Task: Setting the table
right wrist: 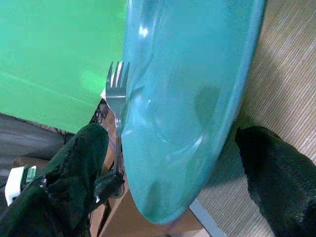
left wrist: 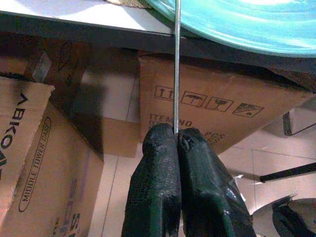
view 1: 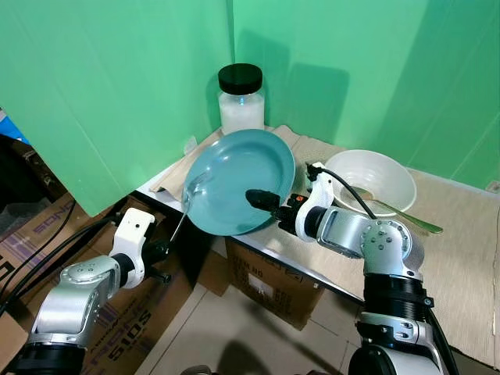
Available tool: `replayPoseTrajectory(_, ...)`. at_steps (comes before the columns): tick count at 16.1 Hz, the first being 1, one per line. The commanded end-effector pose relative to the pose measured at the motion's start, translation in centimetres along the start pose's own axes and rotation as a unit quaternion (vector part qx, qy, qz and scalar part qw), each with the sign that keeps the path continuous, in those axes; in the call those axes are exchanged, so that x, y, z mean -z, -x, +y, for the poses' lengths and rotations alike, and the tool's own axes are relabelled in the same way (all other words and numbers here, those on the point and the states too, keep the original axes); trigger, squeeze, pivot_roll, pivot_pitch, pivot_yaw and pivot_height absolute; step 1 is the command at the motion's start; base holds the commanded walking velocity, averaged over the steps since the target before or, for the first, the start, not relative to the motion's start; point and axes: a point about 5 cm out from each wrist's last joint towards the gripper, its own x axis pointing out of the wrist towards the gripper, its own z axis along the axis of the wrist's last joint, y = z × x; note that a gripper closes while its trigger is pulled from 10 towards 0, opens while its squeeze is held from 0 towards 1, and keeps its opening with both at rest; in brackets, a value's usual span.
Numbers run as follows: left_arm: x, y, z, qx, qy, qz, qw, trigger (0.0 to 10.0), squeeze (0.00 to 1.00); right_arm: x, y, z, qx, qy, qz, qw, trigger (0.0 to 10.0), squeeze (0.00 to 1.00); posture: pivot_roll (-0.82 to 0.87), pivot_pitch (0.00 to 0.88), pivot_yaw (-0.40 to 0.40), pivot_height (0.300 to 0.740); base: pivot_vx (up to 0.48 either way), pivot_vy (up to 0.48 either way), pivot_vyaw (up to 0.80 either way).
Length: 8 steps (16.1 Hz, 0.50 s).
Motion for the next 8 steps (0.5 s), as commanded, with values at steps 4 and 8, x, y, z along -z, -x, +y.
replayPoseTrajectory(4, 0.03, -0.26, -0.18, 0.012, -0.003, 0.003, 1.000, 0.0, 0.00, -0.23, -1.79, 3.92, -0.048, 0.041, -0.034, 0.997, 0.4, 0.00, 0.01, 0.000, 0.036, 0.740, 0.000, 0.000, 0.00)
replayPoseTrajectory(8, -0.08, -0.33, -0.25, 0.017, -0.003, 0.003, 1.000, 0.0, 0.00, -0.15, -1.83, 4.20, -0.067, 0.023, -0.038, 0.997, 0.0, 0.00, 0.01, 0.000, 0.036, 0.740, 0.000, 0.000, 0.00)
